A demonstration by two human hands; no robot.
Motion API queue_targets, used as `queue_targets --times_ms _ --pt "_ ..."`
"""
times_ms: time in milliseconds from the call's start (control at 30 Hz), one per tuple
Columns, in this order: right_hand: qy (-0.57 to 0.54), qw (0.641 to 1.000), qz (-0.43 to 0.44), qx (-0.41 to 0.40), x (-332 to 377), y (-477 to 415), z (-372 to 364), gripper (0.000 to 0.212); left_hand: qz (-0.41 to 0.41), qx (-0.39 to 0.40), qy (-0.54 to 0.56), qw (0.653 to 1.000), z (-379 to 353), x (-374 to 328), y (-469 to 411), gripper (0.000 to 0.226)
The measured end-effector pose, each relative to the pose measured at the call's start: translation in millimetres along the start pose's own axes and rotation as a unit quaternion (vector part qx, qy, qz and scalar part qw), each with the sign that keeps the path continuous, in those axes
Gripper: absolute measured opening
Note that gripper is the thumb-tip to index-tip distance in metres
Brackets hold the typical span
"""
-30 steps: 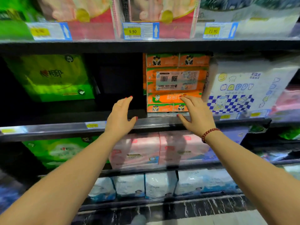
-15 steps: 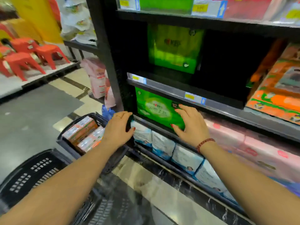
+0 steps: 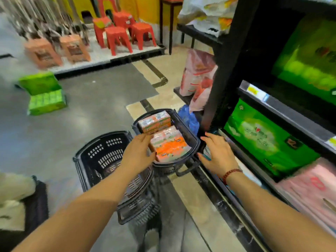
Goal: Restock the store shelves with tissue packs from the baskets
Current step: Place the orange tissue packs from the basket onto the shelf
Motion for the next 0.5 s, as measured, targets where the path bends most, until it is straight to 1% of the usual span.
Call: queue_targets --times_ms 100,233,500 --pt "-0.002 1.000 0.008 0.014 27 -25 -17 0.058 0.018 0.006 0.005 1.000 4 33 1 0.064" --pt "-0.006 0.999 0.009 0.040 49 -58 -39 0.058 0.023 0.002 0.013 1.000 5 67 -10 0.061" --pt "-0.022 0.995 -0.025 0.089 43 -126 -84 0.057 0.056 0.024 0.051 0.997 -21 109 -61 0.062"
Point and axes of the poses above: each hand's wrist, its own y-axis away from the middle knuckle, its own z-axis out of the back of the hand, x = y × z, the point moved 1 cm from there along -y, towards the middle knuckle, and after that the axes turned 15 degrees about -z, right-handed, at the moved point
